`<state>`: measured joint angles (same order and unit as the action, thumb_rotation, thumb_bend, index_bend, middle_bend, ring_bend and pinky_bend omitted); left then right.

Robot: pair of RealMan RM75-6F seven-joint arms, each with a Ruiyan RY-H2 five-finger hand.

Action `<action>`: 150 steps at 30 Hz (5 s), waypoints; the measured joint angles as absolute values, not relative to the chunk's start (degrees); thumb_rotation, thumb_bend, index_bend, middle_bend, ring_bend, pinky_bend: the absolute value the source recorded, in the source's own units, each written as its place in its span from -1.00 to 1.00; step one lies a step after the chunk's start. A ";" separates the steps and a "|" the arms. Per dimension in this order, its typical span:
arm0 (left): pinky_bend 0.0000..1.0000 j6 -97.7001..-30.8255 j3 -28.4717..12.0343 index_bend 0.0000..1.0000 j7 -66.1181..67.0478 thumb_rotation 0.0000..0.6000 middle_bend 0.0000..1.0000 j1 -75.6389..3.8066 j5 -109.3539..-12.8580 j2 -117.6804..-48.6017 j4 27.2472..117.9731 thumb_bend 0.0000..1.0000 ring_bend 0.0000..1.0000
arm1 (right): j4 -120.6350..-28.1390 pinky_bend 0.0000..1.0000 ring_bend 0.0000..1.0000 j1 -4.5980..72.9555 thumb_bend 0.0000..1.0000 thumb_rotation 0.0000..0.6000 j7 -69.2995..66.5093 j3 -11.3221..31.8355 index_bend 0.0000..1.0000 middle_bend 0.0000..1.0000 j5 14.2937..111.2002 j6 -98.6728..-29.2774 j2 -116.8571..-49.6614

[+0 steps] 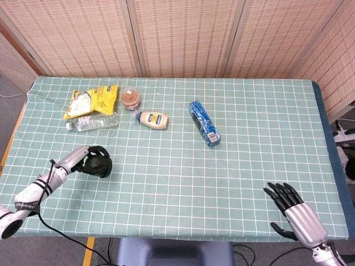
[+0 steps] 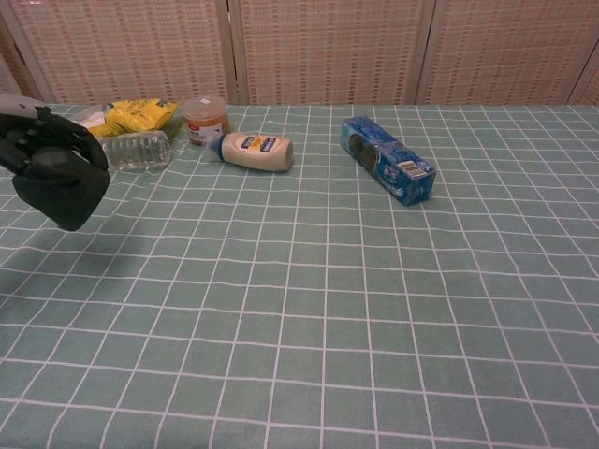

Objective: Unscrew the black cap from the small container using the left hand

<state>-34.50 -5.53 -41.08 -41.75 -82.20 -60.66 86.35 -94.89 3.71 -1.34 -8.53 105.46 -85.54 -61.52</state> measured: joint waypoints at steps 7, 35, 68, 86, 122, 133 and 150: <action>0.59 -39.15 -1.64 0.20 1.76 1.00 0.18 -43.64 -63.59 -63.60 86.68 -0.24 0.10 | -94.65 -1.00 -1.00 3.77 -0.62 1.00 -1.65 -8.48 -1.00 -1.00 105.59 -85.72 -61.51; 0.57 -46.47 -4.48 0.19 33.79 1.00 0.16 -47.85 -26.90 -67.74 98.37 -0.21 0.08 | -94.67 -1.00 -1.00 3.86 -0.62 1.00 -2.50 -8.53 -1.00 -1.00 105.56 -85.66 -61.48; -0.52 -41.44 0.72 -1.00 28.21 1.00 -0.99 -47.80 -41.46 -74.79 85.31 -0.26 -0.95 | -95.15 -1.00 -1.00 4.69 -0.62 1.00 -6.64 -9.47 -1.00 -1.00 106.00 -84.68 -60.18; -0.63 -40.16 0.95 -1.00 24.25 1.00 -1.00 -49.34 -39.79 -70.38 90.26 -0.31 -1.00 | -95.30 -1.00 -1.00 4.76 -0.62 1.00 -6.76 -9.62 -1.00 -1.00 106.08 -84.79 -60.04; -0.14 -50.21 2.04 -0.02 26.72 1.00 -0.12 -45.76 -48.87 -69.23 93.65 -0.28 -0.17 | -95.56 -1.00 -1.00 4.78 -0.62 1.00 -6.62 -10.30 -1.00 -1.00 106.90 -84.71 -59.58; -0.10 -52.92 0.08 -0.01 22.05 1.00 -0.10 -43.31 -52.16 -65.67 96.38 -0.22 -0.16 | -95.69 -1.00 -1.00 4.57 -0.62 1.00 -4.94 -10.25 -1.00 -1.00 107.03 -84.93 -59.41; -0.57 -45.64 1.01 -0.78 21.90 1.00 -0.82 -40.97 -42.01 -68.05 83.99 -0.22 -0.77 | -95.99 -1.00 -1.00 4.95 -0.62 1.00 -6.50 -11.00 -1.00 -1.00 107.89 -84.16 -59.07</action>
